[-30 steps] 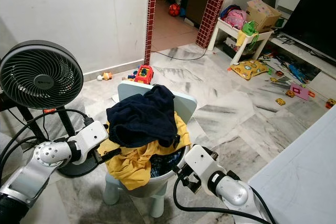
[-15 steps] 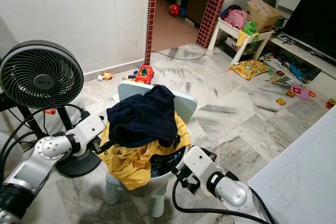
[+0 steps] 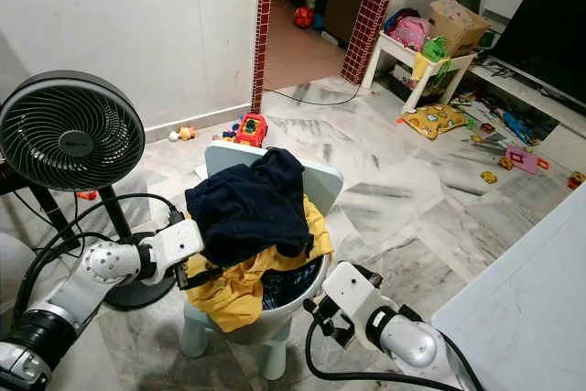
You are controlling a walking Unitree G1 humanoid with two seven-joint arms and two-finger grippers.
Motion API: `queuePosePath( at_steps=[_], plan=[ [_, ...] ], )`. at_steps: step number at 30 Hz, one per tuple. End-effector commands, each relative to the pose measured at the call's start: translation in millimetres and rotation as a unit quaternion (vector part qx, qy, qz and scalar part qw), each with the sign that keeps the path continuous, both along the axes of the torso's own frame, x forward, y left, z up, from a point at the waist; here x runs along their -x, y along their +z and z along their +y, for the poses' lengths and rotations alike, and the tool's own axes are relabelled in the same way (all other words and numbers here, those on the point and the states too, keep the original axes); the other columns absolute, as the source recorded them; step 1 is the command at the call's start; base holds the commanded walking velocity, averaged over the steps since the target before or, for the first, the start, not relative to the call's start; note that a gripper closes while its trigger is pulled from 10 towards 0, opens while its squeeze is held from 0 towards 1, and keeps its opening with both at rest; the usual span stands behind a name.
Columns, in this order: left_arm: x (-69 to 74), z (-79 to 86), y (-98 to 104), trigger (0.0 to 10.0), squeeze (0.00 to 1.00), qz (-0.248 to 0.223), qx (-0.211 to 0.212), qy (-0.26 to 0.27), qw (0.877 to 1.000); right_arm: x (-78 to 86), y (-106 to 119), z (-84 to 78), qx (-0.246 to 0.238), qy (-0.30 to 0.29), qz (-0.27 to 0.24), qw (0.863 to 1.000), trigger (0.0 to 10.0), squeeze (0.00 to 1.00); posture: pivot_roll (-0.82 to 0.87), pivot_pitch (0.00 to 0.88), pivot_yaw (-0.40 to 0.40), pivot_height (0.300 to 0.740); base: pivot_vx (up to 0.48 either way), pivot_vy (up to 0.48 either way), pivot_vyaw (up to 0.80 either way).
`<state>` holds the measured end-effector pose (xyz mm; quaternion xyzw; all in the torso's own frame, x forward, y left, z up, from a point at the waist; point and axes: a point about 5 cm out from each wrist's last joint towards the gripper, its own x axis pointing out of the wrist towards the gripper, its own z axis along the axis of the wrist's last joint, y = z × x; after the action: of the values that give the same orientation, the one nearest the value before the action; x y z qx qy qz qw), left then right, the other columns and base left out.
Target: Hang hanger
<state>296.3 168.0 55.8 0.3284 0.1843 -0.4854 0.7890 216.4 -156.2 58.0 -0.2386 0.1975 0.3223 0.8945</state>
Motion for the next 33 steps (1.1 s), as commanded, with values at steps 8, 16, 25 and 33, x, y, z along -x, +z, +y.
queuePosePath(
  at_steps=[8, 16, 25, 33],
  plan=[
    [0.4, 2.2, 0.7, 10.0, 0.00, -0.006, -0.061, -0.087, 0.994, -1.1, 3.2, -1.9, 0.007, -0.001, -0.004, 1.000, 10.0, 0.00, 0.10, 0.000, -0.117, 0.740, 0.000, 0.000, 0.00],
    [-4.0, 2.6, 9.3, 10.0, 0.00, -0.071, -0.118, -0.177, 0.975, -0.4, 2.1, -2.1, 0.008, -0.005, -0.004, 1.000, 10.0, 0.00, 0.10, 0.000, -0.112, 0.740, 0.000, 0.000, 0.00],
    [-0.5, 4.0, 7.3, 3.4, 0.00, -0.058, -0.138, -0.232, 0.961, -2.0, 2.5, -2.7, 0.010, -0.008, -0.005, 1.000, 10.0, 0.00, 0.10, 0.000, -0.110, 0.740, 0.000, 0.000, 0.00],
    [-0.9, 7.9, 7.5, 0.0, 0.00, -0.054, -0.144, -0.243, 0.958, -1.0, 2.0, -2.9, 0.010, -0.009, -0.004, 1.000, 10.0, 0.00, 0.10, 0.000, -0.110, 0.740, 0.000, 0.000, 0.00]
  ],
)
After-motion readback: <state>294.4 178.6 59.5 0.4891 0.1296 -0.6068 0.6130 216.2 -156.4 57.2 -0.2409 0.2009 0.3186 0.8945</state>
